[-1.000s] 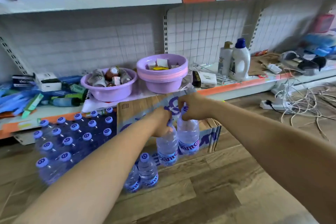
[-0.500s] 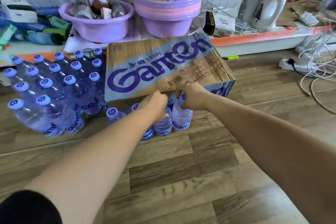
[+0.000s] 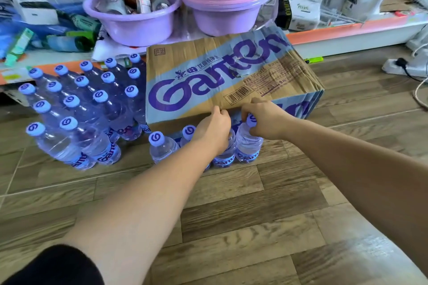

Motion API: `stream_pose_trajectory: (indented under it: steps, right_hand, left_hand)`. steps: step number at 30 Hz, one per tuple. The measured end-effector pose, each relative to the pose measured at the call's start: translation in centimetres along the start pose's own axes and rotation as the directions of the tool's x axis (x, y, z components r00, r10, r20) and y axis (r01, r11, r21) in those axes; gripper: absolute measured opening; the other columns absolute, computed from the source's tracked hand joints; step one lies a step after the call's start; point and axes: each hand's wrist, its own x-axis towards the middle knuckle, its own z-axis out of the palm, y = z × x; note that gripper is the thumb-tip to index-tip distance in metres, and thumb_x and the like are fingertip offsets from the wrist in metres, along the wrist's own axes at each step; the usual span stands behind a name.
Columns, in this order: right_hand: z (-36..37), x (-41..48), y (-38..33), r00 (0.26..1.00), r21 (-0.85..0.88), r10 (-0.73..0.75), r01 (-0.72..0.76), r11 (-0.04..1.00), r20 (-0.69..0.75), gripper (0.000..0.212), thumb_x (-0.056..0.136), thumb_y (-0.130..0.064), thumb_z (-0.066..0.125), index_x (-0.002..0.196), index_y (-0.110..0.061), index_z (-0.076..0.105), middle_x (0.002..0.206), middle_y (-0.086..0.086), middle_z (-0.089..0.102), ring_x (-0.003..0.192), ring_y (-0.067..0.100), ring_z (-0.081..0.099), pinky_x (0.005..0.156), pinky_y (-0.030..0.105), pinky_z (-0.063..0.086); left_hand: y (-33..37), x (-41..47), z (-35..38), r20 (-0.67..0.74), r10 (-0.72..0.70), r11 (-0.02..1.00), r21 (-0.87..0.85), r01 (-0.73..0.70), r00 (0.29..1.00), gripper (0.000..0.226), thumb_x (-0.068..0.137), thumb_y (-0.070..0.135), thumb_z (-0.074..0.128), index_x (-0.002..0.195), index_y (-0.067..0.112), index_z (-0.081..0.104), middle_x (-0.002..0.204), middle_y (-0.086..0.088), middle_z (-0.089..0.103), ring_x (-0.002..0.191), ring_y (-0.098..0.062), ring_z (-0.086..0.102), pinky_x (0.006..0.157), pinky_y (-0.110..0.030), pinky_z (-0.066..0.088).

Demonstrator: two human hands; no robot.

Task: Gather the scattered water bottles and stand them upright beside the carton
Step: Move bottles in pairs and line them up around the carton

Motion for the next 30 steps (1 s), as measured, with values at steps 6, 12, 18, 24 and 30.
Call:
stream_pose_trajectory:
  steps: [6,12,18,24,30]
  right_hand:
    - [-0.4,-0.2,-0.2,0.998,-0.152,0.048,-0.042,0.988,0.040,0.034,0.082,-0.008,0.057,0.114,-0.019,0.053,0.112,0.004,0.046,0.100,0.028,0.056,0.068,0.033,0.040]
    - [0.0,-0.3,-1.4,1.000,-0.414,-0.005,0.014,0.910,0.024,0.049,0.085,-0.016,0.056,0.132,-0.016,0.041,0.129,0.005,0.045,0.123,0.025,0.043,0.070,0.031,0.040]
    - [-1.0,0.2,-4.9,0.991,-0.386,-0.087,0.042,0.922,-0.099,0.044,0.086,-0.027,0.055,0.128,-0.018,0.046,0.125,0.004,0.049,0.124,0.025,0.044,0.087,0.037,0.046]
    - [-0.6,3.6,-14.0,0.966,-0.333,-0.254,0.225,0.916,-0.046,0.051,0.090,-0.038,0.055,0.134,-0.013,0.042,0.137,0.007,0.044,0.127,0.028,0.044,0.093,0.039,0.044]
    - [2.9,8.5,-22.8,0.943,-0.304,-0.325,0.330,0.894,0.066,0.058,0.092,-0.028,0.052,0.144,-0.014,0.031,0.150,0.006,0.030,0.134,0.029,0.039,0.096,0.043,0.048]
  left_hand:
    - [0.5,-0.6,-0.2,-0.031,-0.061,0.996,-0.064,0.059,0.998,0.035,0.091,0.012,0.060,0.121,0.002,0.046,0.124,-0.014,0.048,0.102,-0.032,0.063,0.072,-0.032,0.045]
    - [0.2,-0.9,-1.6,0.059,-0.065,0.997,-0.048,0.068,0.996,0.030,0.090,0.012,0.061,0.117,0.005,0.052,0.123,-0.012,0.054,0.110,-0.032,0.059,0.074,-0.034,0.042]
    - [-3.1,-2.8,-3.1,-0.143,0.039,0.998,0.046,-0.033,0.989,0.041,0.091,0.014,0.055,0.129,0.009,0.041,0.123,-0.009,0.056,0.111,-0.031,0.058,0.072,-0.038,0.044]
    - [-14.0,-6.9,-5.9,-0.286,-0.131,0.989,0.033,0.146,0.949,0.062,0.096,0.041,0.043,0.147,0.011,0.024,0.141,-0.008,0.047,0.132,-0.026,0.041,0.102,-0.037,0.039]
    - [-27.3,-11.9,-5.7,-0.136,-0.329,0.944,-0.015,0.330,0.934,0.063,0.100,0.030,0.037,0.152,0.008,0.006,0.161,-0.006,0.009,0.149,-0.022,0.012,0.120,-0.036,0.019]
